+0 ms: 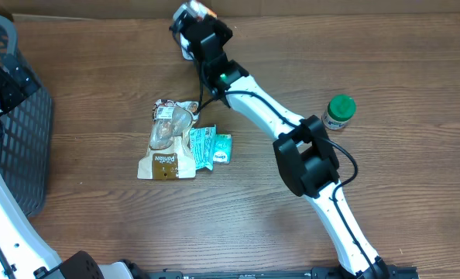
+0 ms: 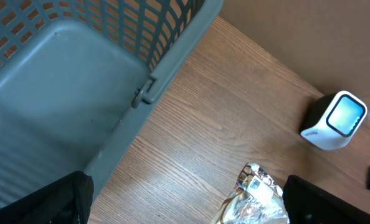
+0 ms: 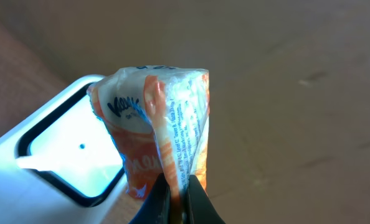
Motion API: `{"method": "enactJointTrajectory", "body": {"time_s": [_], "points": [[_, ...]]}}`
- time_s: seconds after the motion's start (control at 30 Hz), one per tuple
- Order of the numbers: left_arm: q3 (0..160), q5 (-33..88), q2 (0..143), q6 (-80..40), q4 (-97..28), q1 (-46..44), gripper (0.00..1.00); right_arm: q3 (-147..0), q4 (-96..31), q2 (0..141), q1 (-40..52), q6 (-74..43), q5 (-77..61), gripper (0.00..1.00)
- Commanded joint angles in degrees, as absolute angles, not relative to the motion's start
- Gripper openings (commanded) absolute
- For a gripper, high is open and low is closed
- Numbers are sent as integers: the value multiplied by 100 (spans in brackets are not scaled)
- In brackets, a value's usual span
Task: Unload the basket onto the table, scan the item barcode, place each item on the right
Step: 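Hold Kleenex pack in front of white scanner with right gripper, then place Kleenex pack beside jar at right and release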
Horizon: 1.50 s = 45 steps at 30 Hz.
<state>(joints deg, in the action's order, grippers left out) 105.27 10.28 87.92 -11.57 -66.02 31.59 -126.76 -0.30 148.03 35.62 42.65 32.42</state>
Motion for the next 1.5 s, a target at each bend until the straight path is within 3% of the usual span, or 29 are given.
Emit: {"method": "enactJointTrajectory", "body": {"time_s": [0.0, 0.53, 0.77, 1.03, 1.27, 1.47], "points": [[10547, 1009, 8774, -1046, -6582, 3148, 100, -12752, 40, 14982, 3638, 4893, 3199, 4], [10547, 1009, 8774, -1046, -6582, 3148, 100, -12755, 19, 14967, 3809, 4901, 3232, 4], [10547, 1009, 8774, -1046, -6582, 3148, 100, -12755, -497, 14400, 3813, 3472, 3079, 4], [10547, 1009, 8774, -1046, -6582, 3148, 100, -12757, -2462, 12818, 3736, 1358, 2967, 4], [10547, 1009, 8774, -1046, -6582, 3148, 100, -12757, -5723, 11552, 3151, -790, 720, 4], [10547, 1009, 8774, -1046, -6582, 3148, 100, -12477, -7570, 11568, 2316, -1350, -56, 4]]}}
